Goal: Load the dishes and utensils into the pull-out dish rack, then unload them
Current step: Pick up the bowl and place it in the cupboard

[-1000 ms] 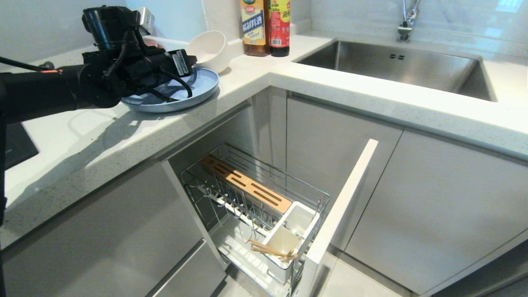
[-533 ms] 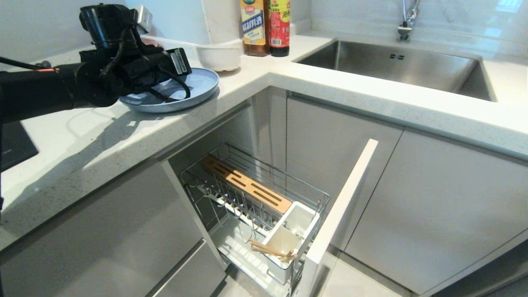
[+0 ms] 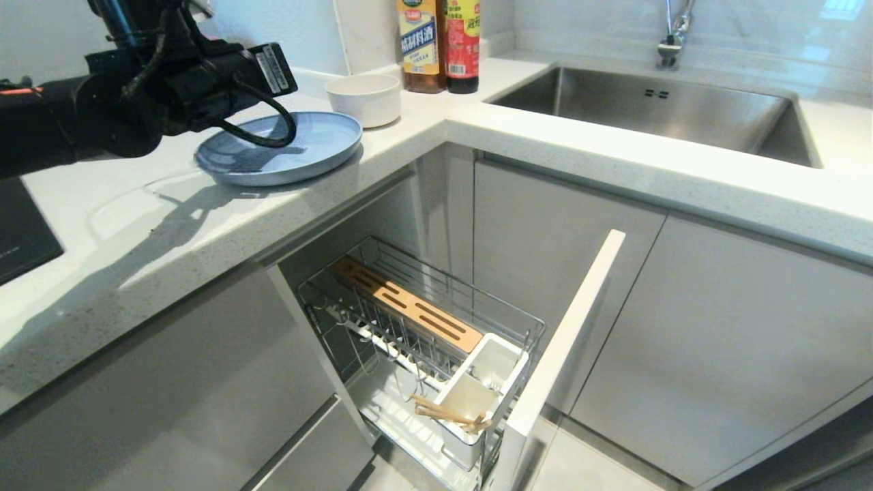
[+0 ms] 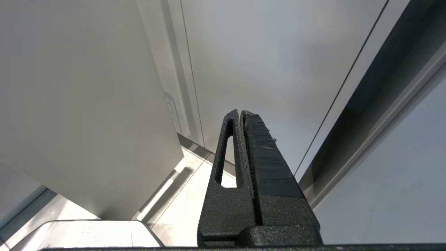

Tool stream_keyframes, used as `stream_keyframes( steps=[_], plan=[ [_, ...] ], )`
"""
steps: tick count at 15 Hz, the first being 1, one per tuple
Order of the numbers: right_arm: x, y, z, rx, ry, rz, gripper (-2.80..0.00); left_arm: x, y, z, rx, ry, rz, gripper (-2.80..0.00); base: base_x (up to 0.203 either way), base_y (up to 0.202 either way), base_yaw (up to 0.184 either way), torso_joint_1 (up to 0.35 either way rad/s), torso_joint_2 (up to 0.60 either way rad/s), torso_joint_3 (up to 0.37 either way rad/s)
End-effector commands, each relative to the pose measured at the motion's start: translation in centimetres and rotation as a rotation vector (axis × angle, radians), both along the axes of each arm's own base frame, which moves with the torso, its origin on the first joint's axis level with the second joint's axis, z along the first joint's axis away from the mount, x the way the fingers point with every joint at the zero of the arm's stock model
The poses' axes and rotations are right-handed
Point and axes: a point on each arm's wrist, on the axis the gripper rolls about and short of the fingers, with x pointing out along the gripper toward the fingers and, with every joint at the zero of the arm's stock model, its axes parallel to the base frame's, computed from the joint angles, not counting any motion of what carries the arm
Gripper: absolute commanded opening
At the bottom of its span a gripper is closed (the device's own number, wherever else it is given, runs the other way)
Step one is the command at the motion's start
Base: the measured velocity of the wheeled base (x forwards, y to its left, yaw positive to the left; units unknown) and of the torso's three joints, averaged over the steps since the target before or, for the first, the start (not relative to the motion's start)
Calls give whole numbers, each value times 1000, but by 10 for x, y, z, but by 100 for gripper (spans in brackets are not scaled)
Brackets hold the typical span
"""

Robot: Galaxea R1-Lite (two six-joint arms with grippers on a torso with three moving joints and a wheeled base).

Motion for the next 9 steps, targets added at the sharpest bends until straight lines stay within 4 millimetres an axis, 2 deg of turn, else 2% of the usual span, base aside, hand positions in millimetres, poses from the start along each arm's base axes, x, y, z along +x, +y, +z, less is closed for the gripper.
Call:
stream_keyframes(
  steps=[1, 4, 6, 9],
  plan=[
    [0, 0, 0, 0, 2, 0, -280, -15, 0, 15, -11, -37, 7, -280, 0, 0, 0, 0, 0, 0],
    [0, 0, 0, 0, 2, 0, -280, -32, -8, 28, -52, -65, 34, -280, 0, 0, 0, 0, 0, 0],
    [0, 0, 0, 0, 2, 0, -280, -47, -5, 42, -81, -98, 26, -280, 0, 0, 0, 0, 0, 0],
    [0, 0, 0, 0, 2, 0, -280, -74, -13, 61, -97, -151, -21, -280, 0, 0, 0, 0, 0, 0]
  ],
)
